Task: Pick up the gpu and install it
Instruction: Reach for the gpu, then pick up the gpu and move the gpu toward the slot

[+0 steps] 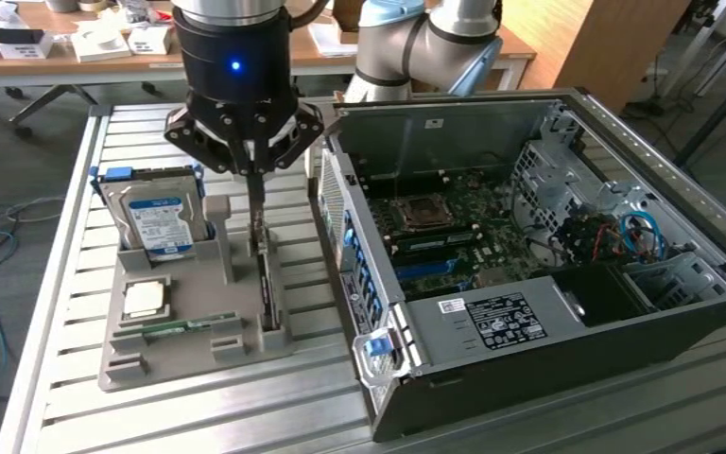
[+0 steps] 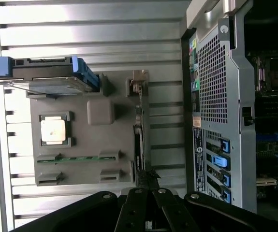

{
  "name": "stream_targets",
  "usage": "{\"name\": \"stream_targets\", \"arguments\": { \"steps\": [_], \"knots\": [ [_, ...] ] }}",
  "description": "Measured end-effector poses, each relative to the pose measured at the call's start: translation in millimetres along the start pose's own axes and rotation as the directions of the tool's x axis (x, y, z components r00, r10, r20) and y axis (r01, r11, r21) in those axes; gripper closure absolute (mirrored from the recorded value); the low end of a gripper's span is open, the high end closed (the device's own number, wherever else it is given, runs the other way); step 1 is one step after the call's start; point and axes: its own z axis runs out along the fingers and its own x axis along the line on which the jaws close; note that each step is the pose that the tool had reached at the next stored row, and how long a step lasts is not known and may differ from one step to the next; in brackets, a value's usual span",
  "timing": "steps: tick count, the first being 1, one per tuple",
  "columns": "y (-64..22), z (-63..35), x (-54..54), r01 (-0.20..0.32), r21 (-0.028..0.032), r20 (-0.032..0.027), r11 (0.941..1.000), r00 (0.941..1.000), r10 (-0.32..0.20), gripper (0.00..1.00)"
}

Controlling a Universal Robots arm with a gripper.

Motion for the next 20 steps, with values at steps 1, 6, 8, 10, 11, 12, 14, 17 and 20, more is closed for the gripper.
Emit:
{"name": "stream_targets", "arguments": {
  "steps": [1,6,8,10,11,12,14,17,20],
  "knots": [
    [-0.7,0.0,0.1,0.000,0.0000,-0.0001,1.0000,1.0000,0.000,0.89],
    [-0.9,0.0,0.2,0.000,0.0000,0.0000,1.0000,1.0000,0.000,0.89],
    [-1.0,0.0,0.2,0.000,0.0000,0.0000,1.0000,1.0000,0.000,0.89],
    [-1.0,0.0,0.2,0.000,0.0000,0.0000,1.0000,1.0000,0.000,0.89],
    [-1.0,0.0,0.2,0.000,0.0000,0.0000,1.0000,1.0000,0.000,0.89],
    [-1.0,0.0,0.2,0.000,0.0000,0.0000,1.0000,1.0000,0.000,0.89],
    [-1.0,0.0,0.2,0.000,0.0000,0.0000,1.0000,1.0000,0.000,0.89],
    [-1.0,0.0,0.2,0.000,0.0000,0.0000,1.0000,1.0000,0.000,0.83],
    [-0.9,0.0,0.2,0.000,0.0000,0.0000,1.0000,1.0000,0.000,0.71]
  ]
}}
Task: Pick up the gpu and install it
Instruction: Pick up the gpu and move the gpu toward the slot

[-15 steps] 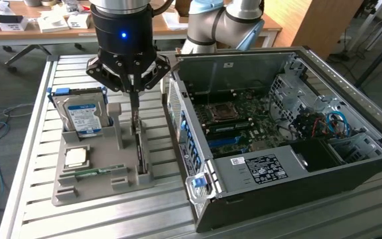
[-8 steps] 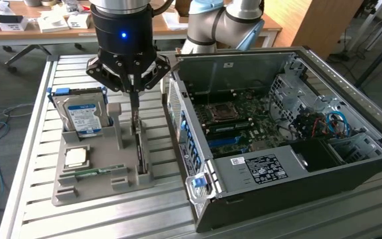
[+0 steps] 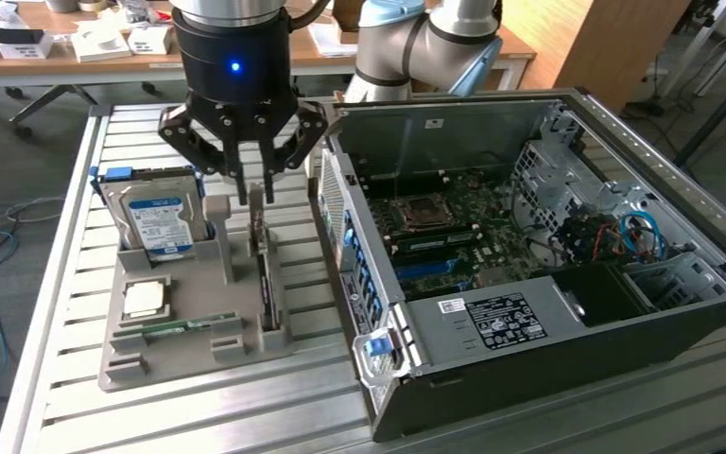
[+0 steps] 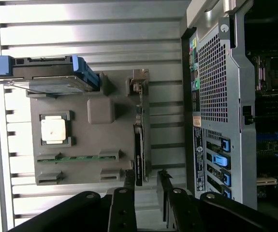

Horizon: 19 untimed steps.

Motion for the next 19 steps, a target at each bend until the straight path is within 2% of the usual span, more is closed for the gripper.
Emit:
{"name": "stream_targets", "arguments": {
  "steps": [3,4,8,19],
  "knots": [
    [0.0,0.0,0.0,0.000,0.0000,0.0000,1.0000,1.0000,0.000,0.65],
    [0.0,0.0,0.0,0.000,0.0000,0.0000,1.0000,1.0000,0.000,0.58],
    [0.0,0.9,0.0,0.000,-0.0001,0.0001,1.0000,1.0000,0.000,0.58],
    [-0.7,20.4,0.5,0.000,0.0001,0.0000,1.0000,1.0000,0.000,0.58]
  ]
}}
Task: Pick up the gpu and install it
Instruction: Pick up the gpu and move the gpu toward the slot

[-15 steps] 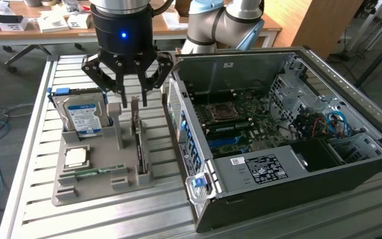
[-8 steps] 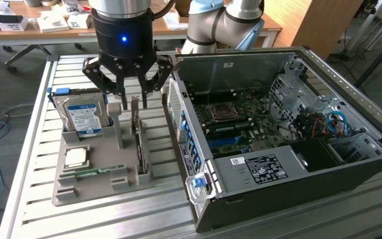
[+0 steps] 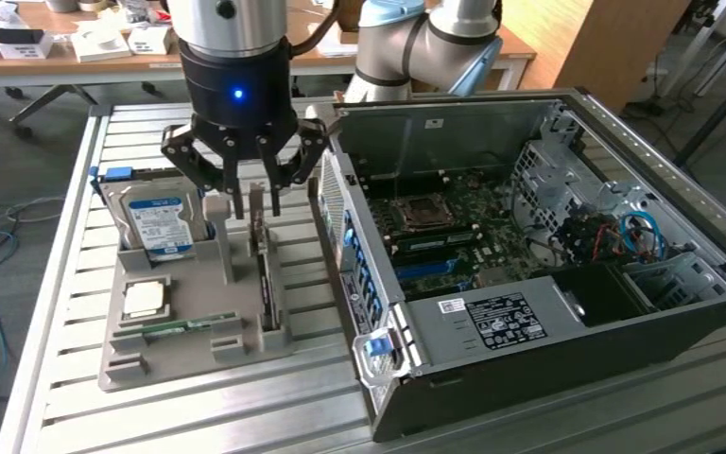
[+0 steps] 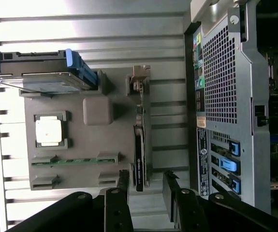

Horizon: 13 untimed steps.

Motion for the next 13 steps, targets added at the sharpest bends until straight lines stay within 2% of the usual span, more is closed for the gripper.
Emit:
{"name": "stream_targets", "arguments": {
  "steps": [13],
  "knots": [
    [5.9,23.9,1.1,0.000,0.0000,0.0001,1.0000,1.0000,0.000,0.58]
  ]
}}
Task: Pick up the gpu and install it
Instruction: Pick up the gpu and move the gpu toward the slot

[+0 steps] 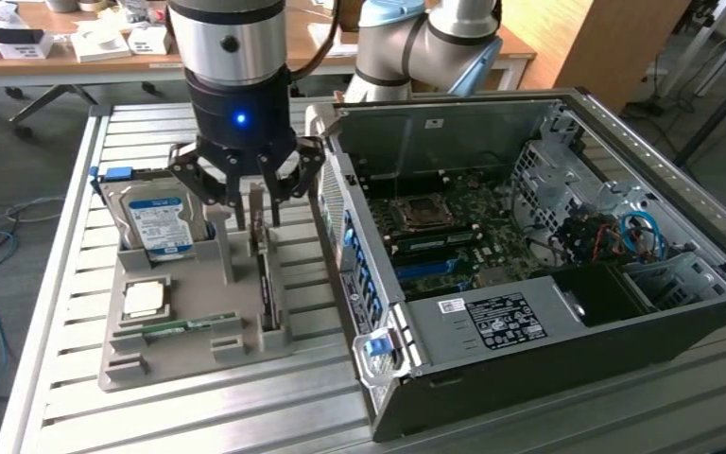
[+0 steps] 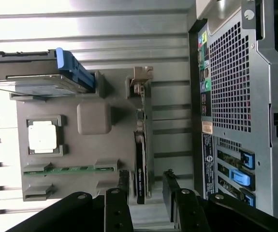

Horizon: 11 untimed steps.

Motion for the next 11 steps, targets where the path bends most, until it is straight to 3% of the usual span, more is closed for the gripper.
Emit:
{"name": "stream_targets", "arguments": {
  "steps": [11],
  "knots": [
    [5.2,20.2,1.0,0.000,0.0024,0.0000,1.0000,1.0000,0.000,0.58]
  ]
}}
